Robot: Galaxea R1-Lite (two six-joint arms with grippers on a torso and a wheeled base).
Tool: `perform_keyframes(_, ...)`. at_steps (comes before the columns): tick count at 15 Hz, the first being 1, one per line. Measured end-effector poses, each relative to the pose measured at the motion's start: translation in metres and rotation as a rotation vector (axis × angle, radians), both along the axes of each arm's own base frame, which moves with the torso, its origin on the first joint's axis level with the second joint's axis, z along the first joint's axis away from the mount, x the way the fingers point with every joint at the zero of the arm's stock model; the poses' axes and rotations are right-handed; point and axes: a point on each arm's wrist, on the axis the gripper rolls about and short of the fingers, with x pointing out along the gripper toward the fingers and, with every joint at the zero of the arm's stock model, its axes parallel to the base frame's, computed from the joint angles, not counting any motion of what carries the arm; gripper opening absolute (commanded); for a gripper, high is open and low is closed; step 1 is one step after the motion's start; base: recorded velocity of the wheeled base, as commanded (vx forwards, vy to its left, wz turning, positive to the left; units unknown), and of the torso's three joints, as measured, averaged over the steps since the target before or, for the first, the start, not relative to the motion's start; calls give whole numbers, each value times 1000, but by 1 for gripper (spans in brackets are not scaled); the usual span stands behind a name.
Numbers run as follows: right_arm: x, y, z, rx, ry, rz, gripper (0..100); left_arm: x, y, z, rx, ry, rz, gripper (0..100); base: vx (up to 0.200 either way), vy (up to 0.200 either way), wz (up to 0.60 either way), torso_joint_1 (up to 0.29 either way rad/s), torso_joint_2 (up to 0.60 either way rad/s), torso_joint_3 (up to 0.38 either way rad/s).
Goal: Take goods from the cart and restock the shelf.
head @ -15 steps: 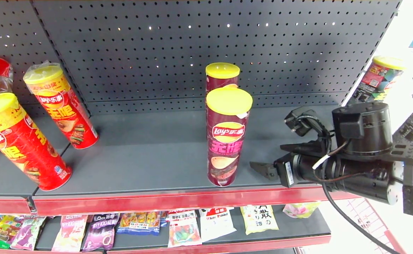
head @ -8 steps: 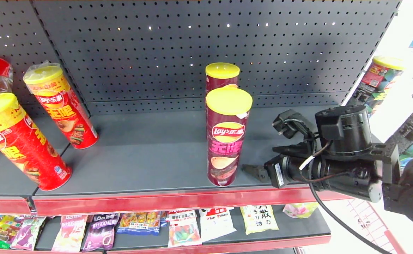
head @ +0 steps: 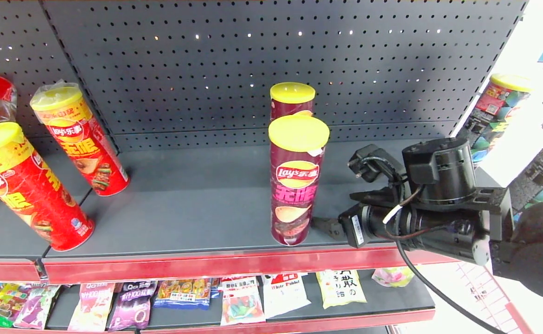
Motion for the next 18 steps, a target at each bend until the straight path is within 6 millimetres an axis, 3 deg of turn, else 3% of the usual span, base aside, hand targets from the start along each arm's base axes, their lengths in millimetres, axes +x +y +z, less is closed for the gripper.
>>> perform_keyframes(18,1,6,3,6,-11,14,100,0,0,0,0,0,0,100,0,0,0,0,0,0)
